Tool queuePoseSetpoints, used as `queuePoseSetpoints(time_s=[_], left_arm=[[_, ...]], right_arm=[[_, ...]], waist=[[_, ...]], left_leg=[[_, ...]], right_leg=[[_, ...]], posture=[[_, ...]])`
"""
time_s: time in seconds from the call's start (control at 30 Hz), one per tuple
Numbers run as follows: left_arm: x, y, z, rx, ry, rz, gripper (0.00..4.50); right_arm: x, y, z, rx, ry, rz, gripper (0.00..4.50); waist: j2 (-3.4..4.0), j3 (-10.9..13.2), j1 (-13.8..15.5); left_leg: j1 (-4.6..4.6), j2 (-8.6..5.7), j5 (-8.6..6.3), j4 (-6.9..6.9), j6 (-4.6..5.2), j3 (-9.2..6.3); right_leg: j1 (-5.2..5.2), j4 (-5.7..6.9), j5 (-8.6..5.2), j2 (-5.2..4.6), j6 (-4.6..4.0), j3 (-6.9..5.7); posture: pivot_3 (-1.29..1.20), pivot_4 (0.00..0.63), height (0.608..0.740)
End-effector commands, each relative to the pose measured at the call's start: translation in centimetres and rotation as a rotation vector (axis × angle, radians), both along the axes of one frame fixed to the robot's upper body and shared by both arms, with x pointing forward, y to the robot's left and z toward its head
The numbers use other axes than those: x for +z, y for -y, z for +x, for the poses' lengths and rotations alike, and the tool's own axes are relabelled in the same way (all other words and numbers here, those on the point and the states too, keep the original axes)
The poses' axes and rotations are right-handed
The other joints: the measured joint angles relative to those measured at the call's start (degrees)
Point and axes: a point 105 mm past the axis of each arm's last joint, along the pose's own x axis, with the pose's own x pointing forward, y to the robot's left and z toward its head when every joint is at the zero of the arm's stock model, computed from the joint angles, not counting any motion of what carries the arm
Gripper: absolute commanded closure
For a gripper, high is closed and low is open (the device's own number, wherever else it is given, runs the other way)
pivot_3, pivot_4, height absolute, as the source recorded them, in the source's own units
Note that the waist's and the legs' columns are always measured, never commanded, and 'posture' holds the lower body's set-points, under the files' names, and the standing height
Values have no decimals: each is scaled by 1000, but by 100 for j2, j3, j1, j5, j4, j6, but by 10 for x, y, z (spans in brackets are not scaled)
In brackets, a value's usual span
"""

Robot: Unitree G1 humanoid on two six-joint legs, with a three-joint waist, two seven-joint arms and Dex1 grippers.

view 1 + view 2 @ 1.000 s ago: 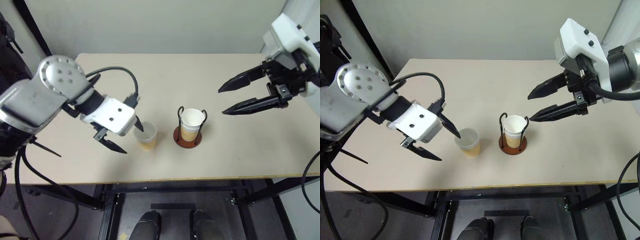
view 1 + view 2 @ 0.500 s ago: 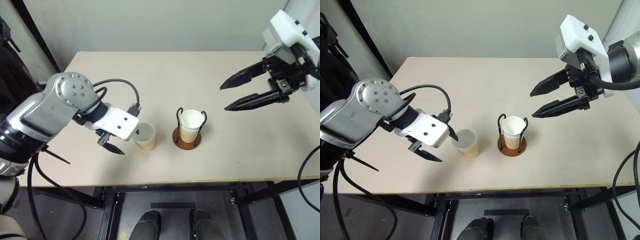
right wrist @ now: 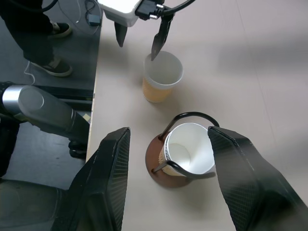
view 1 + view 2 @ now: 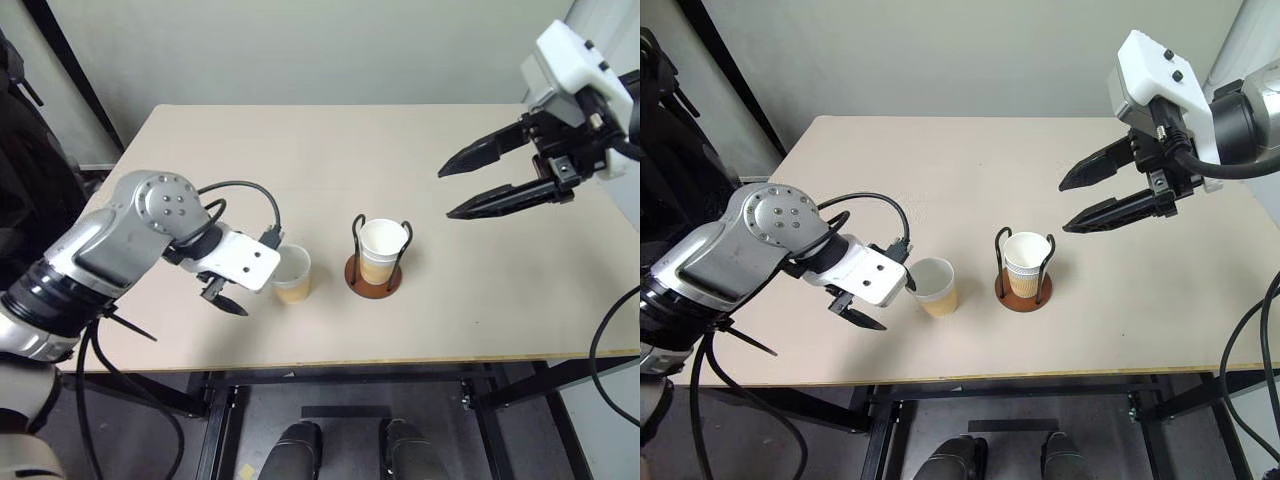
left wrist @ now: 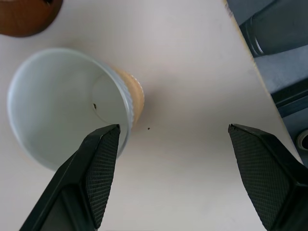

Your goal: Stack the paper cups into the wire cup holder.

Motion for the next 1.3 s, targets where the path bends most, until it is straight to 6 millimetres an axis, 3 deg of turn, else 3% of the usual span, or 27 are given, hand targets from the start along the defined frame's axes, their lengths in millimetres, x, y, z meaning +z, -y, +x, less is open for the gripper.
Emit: queuePoseSetpoints(time_s=[0.03,0.13,0.23,0.53,0.57,0.83,1.0,1.1,1.3], left_arm=[[5,-3,2,-17,26,11,654],[-2,1,7,-37,28,2,654],[-3,5,9,-52,21,-18,1176],[3,2,13,-63,4,-22,4312],[5,3,11,-62,-8,-35,4460],[49,14,10,-27,-23,-165,4460],[93,33,8,-49,-6,-285,4460],[134,54,10,-101,49,-367,4460],[166,80,18,-156,78,-421,4460]], right_arm=[[11,0,-4,8,52,13,1842],[10,1,-2,-2,57,16,1842],[9,2,-1,-11,58,17,1842],[1,5,1,-33,49,28,1842],[0,5,1,-37,45,30,1842],[-9,11,3,-70,32,42,1842],[-15,20,11,-117,27,41,1842],[-18,23,12,-144,35,56,1842],[-20,27,8,-185,51,77,1842]], waist=[[0,0,1],[0,0,2],[-1,0,5],[-1,-1,5],[-1,-1,4],[-2,-1,21],[-4,0,29],[-10,3,50],[-9,4,51]], left_leg=[[0,0,0,0,0,0],[0,-1,0,0,0,0],[-1,0,0,0,0,-2],[-1,-1,0,1,1,-2],[-1,-1,0,1,1,-2],[-10,-3,0,10,1,-3],[-16,-2,1,15,1,-7],[-20,-3,1,16,2,-11],[-20,-6,-8,17,10,-12]], right_leg=[[0,-1,0,0,0,0],[0,-1,0,0,0,0],[0,0,1,-1,1,-1],[1,-1,3,-1,3,-3],[1,-1,3,-1,4,-2],[1,-4,5,-4,6,-7],[2,-4,5,-5,7,-11],[4,-8,5,-5,9,-14],[13,-17,-3,-10,30,-14]], posture=[[0,150,740],[0,150,740],[0,150,740],[0,150,740],[0,150,740],[0,150,740],[0,150,740],[0,150,740],[0,150,740]])
